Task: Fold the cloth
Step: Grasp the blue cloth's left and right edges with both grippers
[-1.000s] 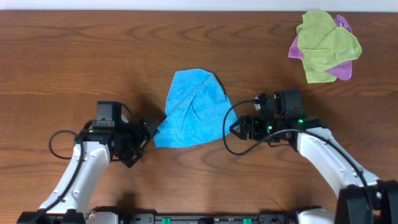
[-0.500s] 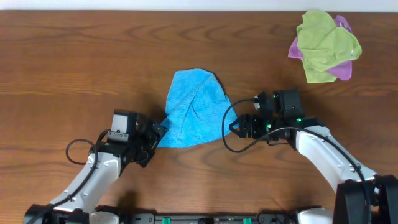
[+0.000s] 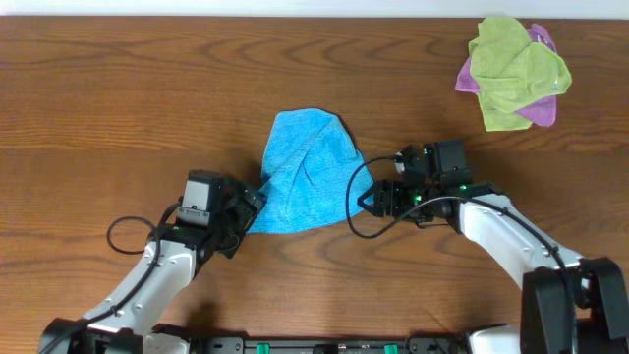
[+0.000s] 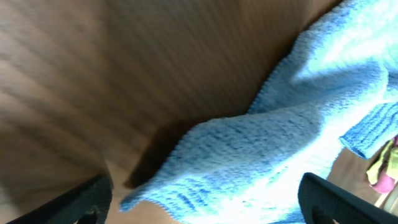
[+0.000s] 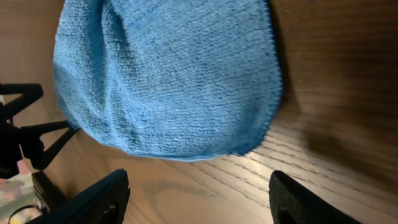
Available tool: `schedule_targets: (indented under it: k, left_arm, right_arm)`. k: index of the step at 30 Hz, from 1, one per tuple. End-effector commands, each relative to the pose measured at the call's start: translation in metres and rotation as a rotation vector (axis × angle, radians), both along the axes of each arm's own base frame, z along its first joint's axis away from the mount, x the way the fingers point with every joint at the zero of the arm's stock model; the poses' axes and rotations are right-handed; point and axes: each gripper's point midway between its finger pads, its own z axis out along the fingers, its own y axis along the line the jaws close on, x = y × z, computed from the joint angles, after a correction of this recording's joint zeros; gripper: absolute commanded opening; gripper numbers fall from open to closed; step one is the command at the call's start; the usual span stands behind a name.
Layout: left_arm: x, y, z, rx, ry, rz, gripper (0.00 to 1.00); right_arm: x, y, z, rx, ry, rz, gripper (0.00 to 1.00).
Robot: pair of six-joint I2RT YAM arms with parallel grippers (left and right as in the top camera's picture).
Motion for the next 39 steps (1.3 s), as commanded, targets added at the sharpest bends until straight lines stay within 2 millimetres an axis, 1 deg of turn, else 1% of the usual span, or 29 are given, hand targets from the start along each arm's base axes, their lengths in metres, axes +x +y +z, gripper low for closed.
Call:
schedule_targets:
  k: [1,6,7,12,16,18,19,20,23,27,29,32,34,35,36,37,38,39]
  left_arm:
    - [-0.010,0.000,-0.020,0.033,0.068,0.010,1.00]
    - [-0.012,-0.003,-0.029,0.037,0.091,0.005,1.00]
    - [-0.012,-0.002,-0.030,0.038,0.095,0.005,0.95]
    - [-0.012,-0.001,-0.032,0.046,0.100,0.008,0.89]
    - [-0.012,0.000,-0.032,0.053,0.099,0.011,0.80]
    - [-0.012,0.000,-0.033,0.055,0.100,0.011,0.72]
    - [-0.012,0.000,-0.033,0.056,0.099,0.012,0.70]
    - [-0.012,0.000,-0.033,0.056,0.099,0.012,0.68]
    - [-0.013,0.001,-0.033,0.057,0.103,0.012,0.61]
    - [-0.014,0.001,-0.033,0.058,0.104,0.009,0.55]
    - [-0.014,0.001,-0.033,0.058,0.105,0.009,0.51]
    - [-0.014,0.001,-0.033,0.058,0.104,0.009,0.38]
    - [-0.013,0.001,-0.033,0.058,0.104,0.009,0.17]
    - [-0.014,0.001,-0.033,0.058,0.104,0.009,0.11]
    - [-0.013,0.001,-0.033,0.058,0.104,0.009,0.07]
    - [-0.013,0.001,-0.033,0.058,0.103,0.008,0.06]
    - [-0.013,0.001,-0.033,0.060,0.098,0.003,0.06]
    - [-0.012,0.000,-0.032,0.062,0.087,-0.012,0.06]
  right_arm:
    - [-0.006,0.006,-0.003,0.009,0.026,0.003,0.72]
    - [-0.006,0.007,-0.004,-0.010,0.022,0.009,0.72]
    - [-0.006,0.007,-0.005,-0.015,0.021,0.008,0.72]
    - [-0.004,0.003,-0.007,-0.039,0.020,-0.011,0.71]
    - [-0.004,0.001,-0.009,-0.057,0.021,-0.021,0.67]
    - [-0.003,0.000,-0.010,-0.063,0.020,-0.024,0.66]
    - [-0.003,-0.001,-0.011,-0.067,0.020,-0.026,0.64]
    - [-0.003,-0.002,-0.013,-0.072,0.028,-0.029,0.60]
    - [-0.007,-0.002,-0.026,-0.080,0.074,-0.033,0.56]
    - [-0.010,0.006,-0.040,-0.077,0.103,-0.010,0.54]
    - [-0.008,0.010,-0.041,-0.072,0.094,-0.007,0.52]
    - [-0.004,0.009,-0.041,-0.087,0.072,-0.013,0.44]
    - [-0.002,0.005,-0.043,-0.111,0.066,-0.024,0.35]
    - [-0.002,0.005,-0.043,-0.111,0.065,-0.025,0.28]
    - [-0.002,0.005,-0.044,-0.114,0.064,-0.026,0.18]
    - [-0.001,0.005,-0.044,-0.114,0.064,-0.026,0.07]
    - [-0.001,0.005,-0.044,-0.114,0.064,-0.026,0.02]
    - [-0.002,0.005,-0.044,-0.113,0.064,-0.026,0.01]
